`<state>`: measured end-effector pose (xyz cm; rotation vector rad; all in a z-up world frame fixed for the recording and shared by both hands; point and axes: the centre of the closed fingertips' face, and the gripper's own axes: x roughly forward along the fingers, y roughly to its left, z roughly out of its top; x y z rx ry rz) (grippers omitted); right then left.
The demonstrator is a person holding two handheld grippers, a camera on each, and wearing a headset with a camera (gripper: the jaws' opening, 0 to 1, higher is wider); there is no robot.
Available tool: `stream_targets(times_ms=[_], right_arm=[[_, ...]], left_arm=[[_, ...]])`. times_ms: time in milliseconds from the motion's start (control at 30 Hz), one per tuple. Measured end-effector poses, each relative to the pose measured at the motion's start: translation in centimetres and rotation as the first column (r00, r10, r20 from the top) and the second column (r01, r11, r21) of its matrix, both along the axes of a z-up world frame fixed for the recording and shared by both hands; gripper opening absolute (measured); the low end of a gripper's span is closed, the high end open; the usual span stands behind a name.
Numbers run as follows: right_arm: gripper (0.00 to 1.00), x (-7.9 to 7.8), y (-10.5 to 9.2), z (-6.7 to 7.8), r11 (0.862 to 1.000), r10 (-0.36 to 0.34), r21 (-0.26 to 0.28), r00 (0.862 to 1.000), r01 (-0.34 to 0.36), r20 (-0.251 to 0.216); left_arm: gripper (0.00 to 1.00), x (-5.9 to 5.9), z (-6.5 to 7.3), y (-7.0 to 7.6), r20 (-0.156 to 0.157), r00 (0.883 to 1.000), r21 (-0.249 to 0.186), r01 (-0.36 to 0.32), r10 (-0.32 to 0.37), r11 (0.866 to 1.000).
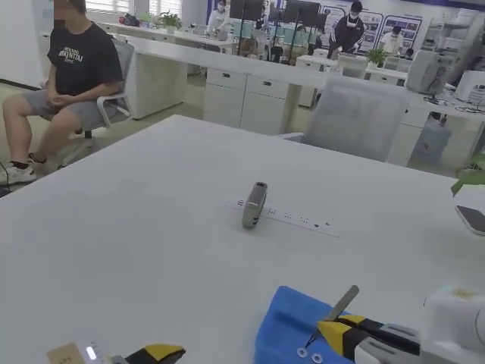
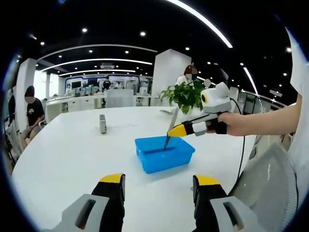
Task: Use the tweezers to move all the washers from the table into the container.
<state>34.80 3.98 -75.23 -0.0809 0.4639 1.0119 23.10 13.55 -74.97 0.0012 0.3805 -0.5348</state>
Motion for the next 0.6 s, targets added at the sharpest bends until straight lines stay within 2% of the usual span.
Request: stream_targets(times_ms=[200,333,467,600], right_arm=[[0.04,-1.6,-0.3,0.9,1.0,0.012,0.025,1.0,-0.012,0.004],[0.04,-2.8,-0.5,0.9,0.999,0.02,0.04,1.0,-0.02,-0.01],[0.04,-4.7,-0.7,-0.1,0.998,0.031,0.05,0.998,-0.028,-0.054],[0.04,-6.3,-1.3,-2.2,0.999,0.013,0.05,0.993,-0.007,-0.119]], left_arm=[[0.56,0.0,-0.1,-0.1,-0.004,1.0,0.005,0.005,-0.005,1.0],[0.56,-0.1,-0.1,-0.1,-0.006,1.0,0.006,0.008,-0.008,1.0],[0.56,-0.1,-0.2,-0.2,-0.009,1.0,0.005,0.01,-0.01,1.0],[0.56,-0.1,-0.3,-0.3,-0.015,1.0,0.005,0.019,-0.019,1.0]])
